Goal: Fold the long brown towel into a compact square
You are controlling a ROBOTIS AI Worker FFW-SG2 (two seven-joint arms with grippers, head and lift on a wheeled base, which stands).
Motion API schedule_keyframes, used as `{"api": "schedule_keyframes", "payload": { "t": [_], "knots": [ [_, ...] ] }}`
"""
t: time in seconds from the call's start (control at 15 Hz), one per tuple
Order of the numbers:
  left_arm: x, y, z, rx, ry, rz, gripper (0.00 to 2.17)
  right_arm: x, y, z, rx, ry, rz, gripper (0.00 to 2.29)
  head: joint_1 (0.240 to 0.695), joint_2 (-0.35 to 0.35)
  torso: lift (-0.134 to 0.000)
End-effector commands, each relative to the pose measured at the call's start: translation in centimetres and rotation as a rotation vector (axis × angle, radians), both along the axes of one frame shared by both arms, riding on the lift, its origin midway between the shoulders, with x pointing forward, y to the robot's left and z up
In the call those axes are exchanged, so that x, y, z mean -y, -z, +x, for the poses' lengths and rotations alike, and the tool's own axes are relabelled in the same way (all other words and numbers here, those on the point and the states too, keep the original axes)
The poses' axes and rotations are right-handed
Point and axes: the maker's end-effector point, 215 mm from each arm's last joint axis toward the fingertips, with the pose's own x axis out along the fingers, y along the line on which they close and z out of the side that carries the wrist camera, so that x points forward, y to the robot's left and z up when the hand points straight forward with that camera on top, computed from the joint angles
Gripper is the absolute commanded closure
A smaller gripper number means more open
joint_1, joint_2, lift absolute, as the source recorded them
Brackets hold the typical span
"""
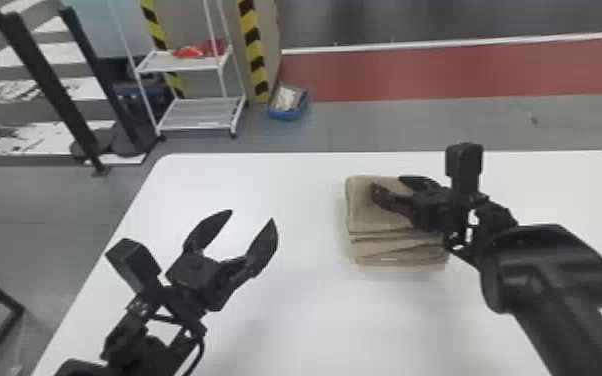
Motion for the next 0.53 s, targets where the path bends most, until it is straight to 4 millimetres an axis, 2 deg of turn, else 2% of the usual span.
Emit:
{"api": "schedule_keyframes", "payload": {
  "t": [0.0,0.2,0.33,0.4,0.47],
  "knots": [
    [0.2,-0.1,0.0,0.002,0.003,-0.001,0.14,0.2,1.2,-0.4,-0.051,0.003,0.001,0.41,0.695,0.150,-0.124],
    [0.3,-0.2,0.0,0.004,0.003,-0.002,0.14,0.2,1.0,-0.3,-0.049,0.008,0.018,0.41,0.695,0.148,-0.124],
    [0.3,-0.5,0.0,0.008,0.003,-0.003,0.14,0.0,-1.3,0.1,0.035,0.007,0.040,0.39,0.695,0.146,-0.124],
    [0.3,-0.5,0.0,0.009,0.001,-0.003,0.14,0.0,-1.8,-0.1,0.050,0.000,0.053,0.35,0.695,0.147,-0.124],
    [0.2,-0.7,0.1,0.012,-0.003,-0.003,0.14,-0.4,-3.2,-0.4,0.078,-0.008,0.069,0.24,0.695,0.147,-0.124]
  ]
}}
